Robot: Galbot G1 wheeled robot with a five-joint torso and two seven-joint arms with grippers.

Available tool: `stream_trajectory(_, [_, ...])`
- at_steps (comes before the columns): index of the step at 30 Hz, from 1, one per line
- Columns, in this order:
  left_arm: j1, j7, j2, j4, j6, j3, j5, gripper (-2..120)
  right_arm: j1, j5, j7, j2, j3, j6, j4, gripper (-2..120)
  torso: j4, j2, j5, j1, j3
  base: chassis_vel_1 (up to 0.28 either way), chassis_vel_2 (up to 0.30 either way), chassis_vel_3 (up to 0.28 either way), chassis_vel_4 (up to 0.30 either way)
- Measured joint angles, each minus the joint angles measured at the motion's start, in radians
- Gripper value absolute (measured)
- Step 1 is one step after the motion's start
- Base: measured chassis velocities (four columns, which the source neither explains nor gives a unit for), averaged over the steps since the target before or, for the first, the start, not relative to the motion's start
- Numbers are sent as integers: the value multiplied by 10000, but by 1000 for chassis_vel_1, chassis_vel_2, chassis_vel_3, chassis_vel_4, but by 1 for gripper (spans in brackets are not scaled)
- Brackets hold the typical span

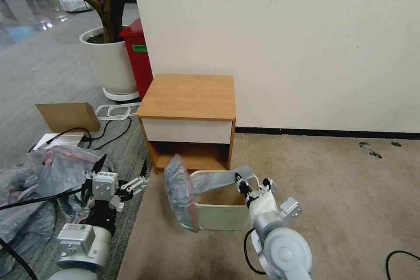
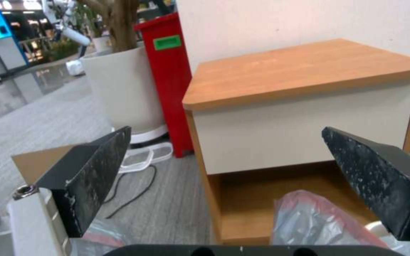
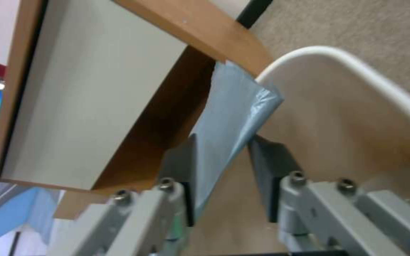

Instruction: Pick up the garbage bag from the table and place it over the trash can.

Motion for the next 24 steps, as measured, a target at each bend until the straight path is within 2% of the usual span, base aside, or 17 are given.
stream_trajectory(4, [2,0,1,0,0,9,-13,100,-244,-129,116,-64,200,24,176,48,0,0,0,0,0,0,0,0,0])
stream_trajectory(7, [2,0,3,0,0,12,-14,100,-382,-272,133,-87,285,76,245,55,0,0,0,0,0,0,0,0,0])
stream_trajectory(9, [4,0,6,1,0,13,-18,100,-582,-411,139,-127,402,127,411,67,0,0,0,0,0,0,0,0,0])
stream_trajectory(11, [4,0,6,0,0,13,-19,100,-653,-471,139,-149,454,142,502,70,0,0,0,0,-1,0,0,0,0])
stream_trajectory(13, [6,0,1,0,5,21,-21,100,-813,-609,136,-193,593,169,733,82,0,0,0,0,0,0,0,0,0])
stream_trajectory(15, [8,0,-5,0,10,28,-23,100,-852,-632,131,-206,640,175,806,84,0,0,0,0,0,0,0,0,0])
stream_trajectory(17, [18,0,-18,0,39,40,-47,100,-987,-651,91,-248,837,177,1110,95,0,1,0,0,0,0,0,0,0])
stream_trajectory(19, [26,0,-18,0,44,40,-56,100,-1030,-652,42,-261,907,167,1187,97,0,0,0,0,0,0,0,0,0])
stream_trajectory(24, [61,-2,46,0,258,44,-519,100,-1322,-790,-858,-299,1520,-86,1485,100,0,0,0,0,0,0,0,0,0])
